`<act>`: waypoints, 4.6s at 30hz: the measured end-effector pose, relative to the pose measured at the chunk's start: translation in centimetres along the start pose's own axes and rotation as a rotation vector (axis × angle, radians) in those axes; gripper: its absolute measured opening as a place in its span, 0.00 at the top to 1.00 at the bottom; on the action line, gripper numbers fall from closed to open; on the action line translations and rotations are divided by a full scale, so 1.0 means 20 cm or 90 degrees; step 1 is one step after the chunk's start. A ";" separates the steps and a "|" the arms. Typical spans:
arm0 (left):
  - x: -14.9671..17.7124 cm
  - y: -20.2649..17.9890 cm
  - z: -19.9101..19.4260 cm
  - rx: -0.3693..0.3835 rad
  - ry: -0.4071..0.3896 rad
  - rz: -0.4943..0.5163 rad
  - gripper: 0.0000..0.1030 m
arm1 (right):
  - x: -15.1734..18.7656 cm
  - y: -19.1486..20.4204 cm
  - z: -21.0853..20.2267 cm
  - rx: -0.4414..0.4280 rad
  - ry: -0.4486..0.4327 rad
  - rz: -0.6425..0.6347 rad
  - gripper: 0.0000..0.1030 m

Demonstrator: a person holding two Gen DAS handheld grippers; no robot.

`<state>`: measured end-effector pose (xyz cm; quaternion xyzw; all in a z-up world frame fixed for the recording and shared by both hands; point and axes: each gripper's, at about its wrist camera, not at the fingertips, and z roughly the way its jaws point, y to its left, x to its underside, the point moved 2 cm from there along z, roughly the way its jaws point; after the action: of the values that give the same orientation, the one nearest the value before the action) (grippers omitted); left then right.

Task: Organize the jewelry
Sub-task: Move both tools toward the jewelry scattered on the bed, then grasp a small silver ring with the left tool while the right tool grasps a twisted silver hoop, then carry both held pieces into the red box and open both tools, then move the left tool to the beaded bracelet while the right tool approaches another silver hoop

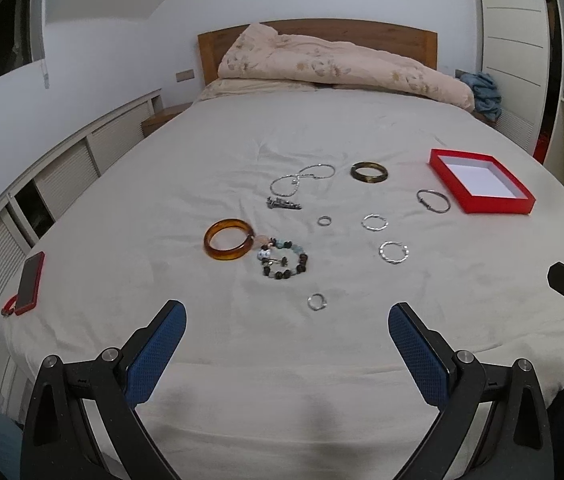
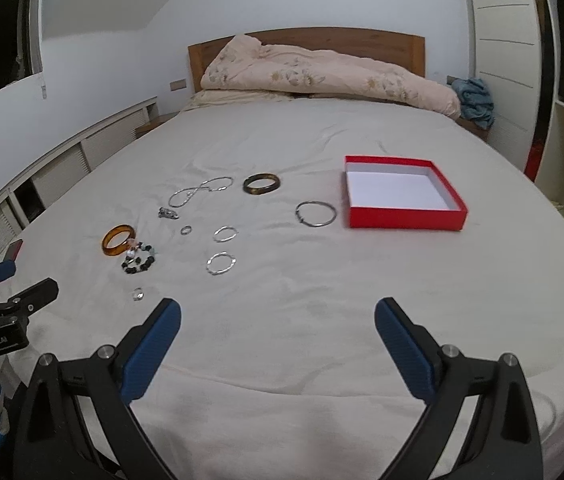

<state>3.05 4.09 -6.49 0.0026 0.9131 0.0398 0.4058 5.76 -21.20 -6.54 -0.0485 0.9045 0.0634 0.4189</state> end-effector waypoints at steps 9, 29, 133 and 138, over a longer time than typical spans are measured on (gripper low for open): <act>0.06 0.05 0.22 0.042 0.060 -0.001 0.25 | 0.01 0.08 0.14 -0.036 0.032 -0.023 0.08; 0.10 -0.05 0.77 0.102 0.190 -0.032 0.66 | -0.03 0.16 0.73 -0.125 0.144 -0.041 0.40; -0.24 0.21 0.30 0.070 0.072 -0.062 0.39 | -0.43 -0.24 -0.02 -0.082 0.037 -0.019 0.52; -0.15 0.29 0.41 0.054 0.099 -0.095 0.39 | -0.36 -0.08 0.11 -0.112 0.054 -0.044 0.52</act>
<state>10.97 10.34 -9.22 -0.0515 0.9403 -0.0290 0.3352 12.34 -22.18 -2.54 -0.1191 0.9102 0.1255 0.3762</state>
